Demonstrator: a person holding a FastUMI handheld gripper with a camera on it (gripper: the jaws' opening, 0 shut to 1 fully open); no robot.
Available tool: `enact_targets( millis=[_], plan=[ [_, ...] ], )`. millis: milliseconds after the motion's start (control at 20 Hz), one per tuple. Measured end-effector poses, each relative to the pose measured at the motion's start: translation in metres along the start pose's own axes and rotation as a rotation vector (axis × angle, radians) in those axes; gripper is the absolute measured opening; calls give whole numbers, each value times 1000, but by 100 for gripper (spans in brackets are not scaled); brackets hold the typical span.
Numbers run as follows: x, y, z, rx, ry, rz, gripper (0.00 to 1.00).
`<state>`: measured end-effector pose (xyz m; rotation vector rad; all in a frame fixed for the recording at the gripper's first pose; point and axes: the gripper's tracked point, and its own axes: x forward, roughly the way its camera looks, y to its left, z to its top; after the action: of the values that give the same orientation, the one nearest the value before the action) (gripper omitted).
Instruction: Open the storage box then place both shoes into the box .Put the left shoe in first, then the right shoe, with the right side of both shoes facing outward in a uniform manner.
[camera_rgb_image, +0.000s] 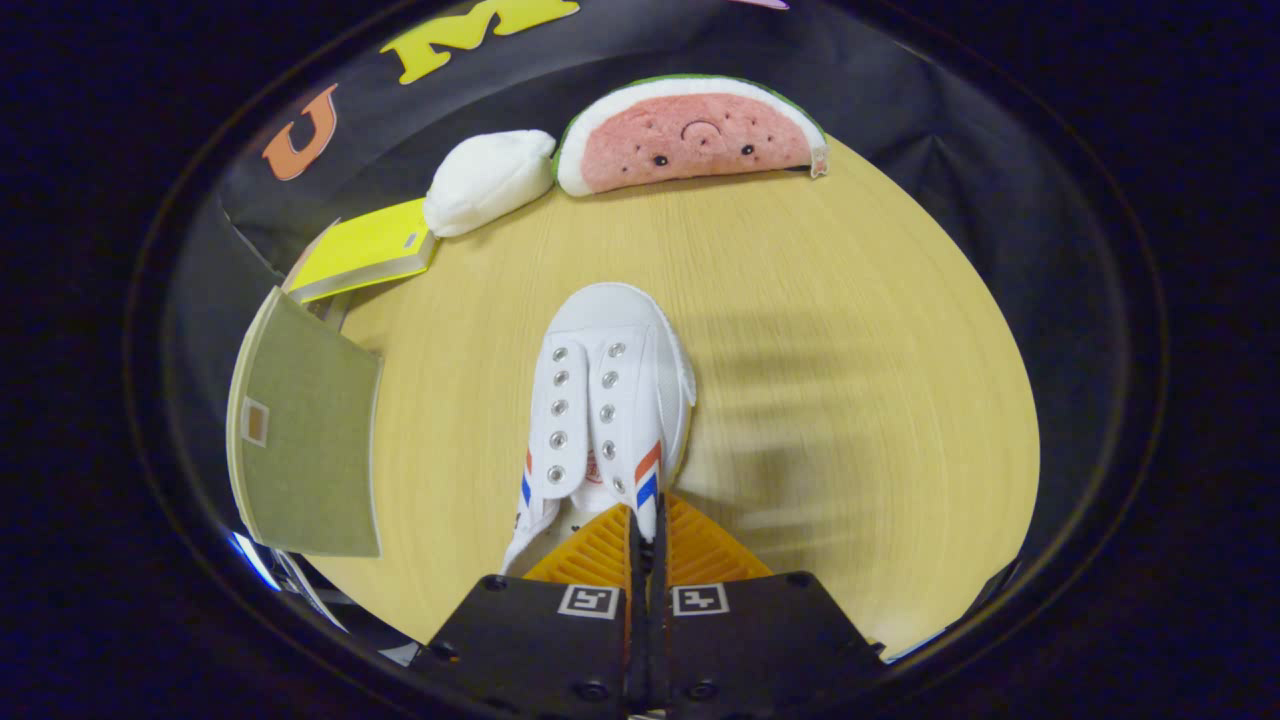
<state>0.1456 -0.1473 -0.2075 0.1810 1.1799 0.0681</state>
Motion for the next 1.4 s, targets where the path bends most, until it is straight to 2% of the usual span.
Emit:
enact_targets(
  millis=[200,400,650,1100,1400],
  plan=[
    [-42,26,-6,39,-86,15,6],
    [-88,74,-7,26,-177,61,6],
    [-126,137,-9,8,-232,70,6],
    [-141,256,-17,-82,-259,133,6],
    [-113,326,-13,-125,-263,167,5]
  ],
)
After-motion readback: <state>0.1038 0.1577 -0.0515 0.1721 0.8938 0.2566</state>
